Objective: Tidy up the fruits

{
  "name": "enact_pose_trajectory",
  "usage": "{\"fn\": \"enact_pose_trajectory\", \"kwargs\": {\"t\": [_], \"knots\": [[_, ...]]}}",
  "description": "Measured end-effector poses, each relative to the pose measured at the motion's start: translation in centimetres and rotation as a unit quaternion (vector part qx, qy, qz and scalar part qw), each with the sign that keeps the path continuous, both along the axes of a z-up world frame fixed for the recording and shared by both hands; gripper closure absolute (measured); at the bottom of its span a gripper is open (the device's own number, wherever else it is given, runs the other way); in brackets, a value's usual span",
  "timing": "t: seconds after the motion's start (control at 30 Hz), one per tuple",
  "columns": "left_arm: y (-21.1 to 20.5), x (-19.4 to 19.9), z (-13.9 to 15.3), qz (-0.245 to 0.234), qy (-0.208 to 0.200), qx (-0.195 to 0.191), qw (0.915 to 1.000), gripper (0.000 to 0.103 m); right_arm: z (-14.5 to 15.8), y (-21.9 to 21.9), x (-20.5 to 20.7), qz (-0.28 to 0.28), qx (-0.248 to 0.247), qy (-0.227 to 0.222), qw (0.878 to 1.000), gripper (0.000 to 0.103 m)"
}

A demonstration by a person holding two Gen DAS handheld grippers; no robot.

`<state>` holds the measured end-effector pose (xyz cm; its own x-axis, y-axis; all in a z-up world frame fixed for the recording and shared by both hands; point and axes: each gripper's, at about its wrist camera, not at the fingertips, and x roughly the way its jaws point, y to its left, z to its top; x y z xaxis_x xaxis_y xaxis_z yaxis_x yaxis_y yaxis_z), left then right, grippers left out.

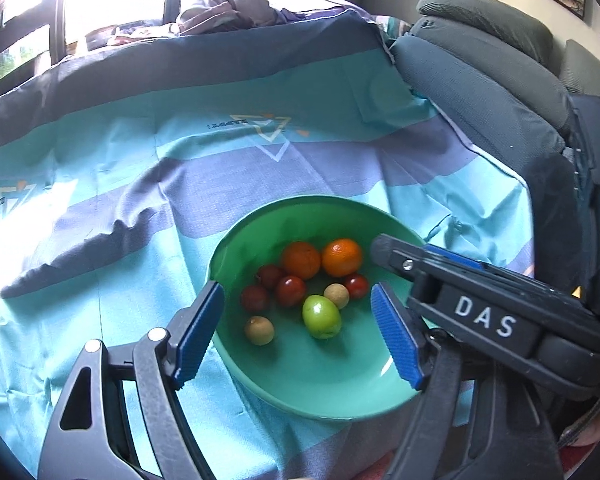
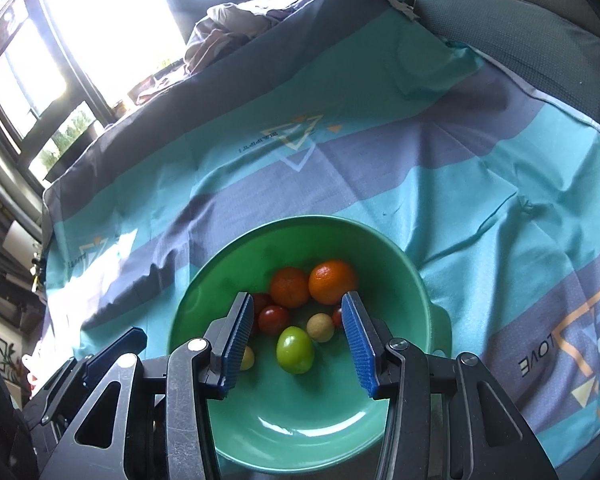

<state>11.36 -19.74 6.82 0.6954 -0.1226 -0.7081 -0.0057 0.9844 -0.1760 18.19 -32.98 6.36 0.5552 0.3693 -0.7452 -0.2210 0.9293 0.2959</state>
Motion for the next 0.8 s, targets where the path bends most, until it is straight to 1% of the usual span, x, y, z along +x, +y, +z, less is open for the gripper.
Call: {"fn": "enact_pose_trajectory", "kwargs": {"t": [0.2, 0.3, 0.8], "knots": [[-0.7, 0.0, -0.2, 0.000, 0.001, 0.007, 1.0000, 0.026, -0.3, -0.9, 0.3, -0.026, -0.006, 0.010, 1.000, 0.055], [-0.9, 0.2, -0.3, 0.004, 0.003, 0.011, 0.9999, 0.026, -0.6, -1.1, 0.6, -0.029, -0.004, 0.017, 0.999, 0.055], [-0.7, 0.3, -0.4, 0.002, 0.007, -0.007, 1.0000, 0.026, -0.8, -1.3, 0.6, -0.036, -0.012, 0.020, 0.999, 0.055]]}}
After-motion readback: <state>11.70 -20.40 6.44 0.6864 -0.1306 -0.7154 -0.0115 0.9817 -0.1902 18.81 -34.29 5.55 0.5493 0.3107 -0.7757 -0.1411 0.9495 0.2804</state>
